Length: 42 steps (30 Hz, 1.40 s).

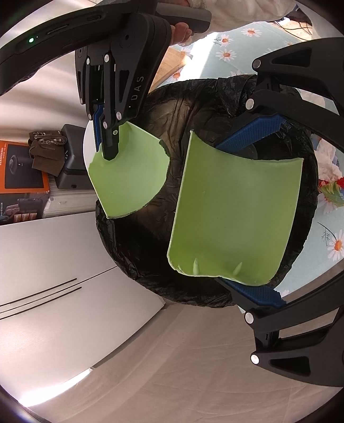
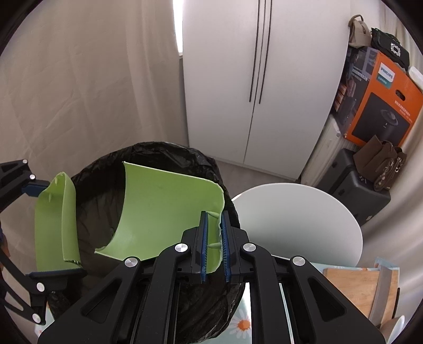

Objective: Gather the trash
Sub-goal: 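Open the right gripper to drop the green scoop into the bin, then move the right tool back over the remaining trash on the table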

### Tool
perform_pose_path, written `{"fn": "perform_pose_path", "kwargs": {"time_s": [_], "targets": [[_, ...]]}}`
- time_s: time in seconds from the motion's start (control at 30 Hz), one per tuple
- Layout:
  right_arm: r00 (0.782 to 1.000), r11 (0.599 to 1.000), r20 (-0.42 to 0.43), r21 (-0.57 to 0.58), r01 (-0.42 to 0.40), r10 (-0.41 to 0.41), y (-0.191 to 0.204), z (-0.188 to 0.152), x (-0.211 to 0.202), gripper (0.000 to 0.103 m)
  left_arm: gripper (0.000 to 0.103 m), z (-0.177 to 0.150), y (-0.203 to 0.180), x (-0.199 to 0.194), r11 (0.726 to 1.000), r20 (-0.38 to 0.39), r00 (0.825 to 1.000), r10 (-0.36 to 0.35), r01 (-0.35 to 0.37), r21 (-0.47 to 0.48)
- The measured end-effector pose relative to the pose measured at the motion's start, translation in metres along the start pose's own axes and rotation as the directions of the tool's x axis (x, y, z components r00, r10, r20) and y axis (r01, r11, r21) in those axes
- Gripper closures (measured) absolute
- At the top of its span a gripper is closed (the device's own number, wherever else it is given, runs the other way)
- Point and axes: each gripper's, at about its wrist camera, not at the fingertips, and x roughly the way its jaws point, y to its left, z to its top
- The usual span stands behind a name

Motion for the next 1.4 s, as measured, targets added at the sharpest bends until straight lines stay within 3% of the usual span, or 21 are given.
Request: {"fn": "perform_pose_path", "kwargs": {"time_s": [0.1, 0.13, 0.17, 0.2, 0.23, 0.33, 0.73, 1.17, 1.4], "targets": [[1.000, 1.000, 0.002, -0.001, 0.012, -0.012, 0.000, 0.000, 0.001, 0.090, 0.014, -0.001, 0.002, 0.003, 1.000, 0.012, 1.000, -0.005, 0.005, -0.006], [1.000, 1.000, 0.006, 0.002, 0.017, -0.017, -0.002, 0.000, 0.001, 0.076, 0.014, -0.003, 0.003, 0.003, 1.000, 0.023, 1.000, -0.004, 0.004, -0.009], [1.000, 1.000, 0.015, 0.009, 0.021, -0.021, -0.003, 0.000, -0.002, 0.047, 0.013, -0.005, 0.004, 0.002, 1.000, 0.034, 0.999, 0.000, 0.000, -0.011], [0.999, 0.999, 0.032, 0.020, 0.026, -0.027, -0.005, 0.001, -0.005, 0.033, 0.013, -0.007, 0.004, 0.001, 1.000, 0.043, 0.999, 0.002, -0.002, -0.014], [0.998, 0.999, 0.052, 0.032, 0.025, -0.026, -0.007, 0.000, -0.010, 0.027, 0.012, -0.009, 0.005, 0.000, 1.000, 0.048, 0.999, 0.000, 0.000, -0.017], [0.998, 0.998, 0.062, 0.062, 0.015, -0.019, -0.013, 0.001, -0.019, 0.026, 0.009, -0.014, 0.009, -0.002, 0.999, 0.062, 0.998, -0.003, 0.006, -0.051], [0.990, 0.989, 0.027, 0.047, 0.137, -0.138, 0.000, -0.023, -0.059, 0.017, 0.007, -0.039, 0.010, -0.032, 0.991, 0.116, 0.993, -0.005, 0.020, -0.129], [0.987, 0.987, -0.029, 0.024, 0.159, -0.158, 0.055, -0.090, -0.112, 0.016, 0.007, -0.113, 0.003, -0.075, 0.984, 0.135, 0.991, 0.012, 0.012, -0.178], [0.982, 0.984, -0.071, 0.000, 0.177, -0.176, 0.089, -0.127, -0.125, 0.016, 0.007, -0.158, -0.001, -0.080, 0.983, 0.130, 0.991, -0.031, 0.053, -0.175]]}}
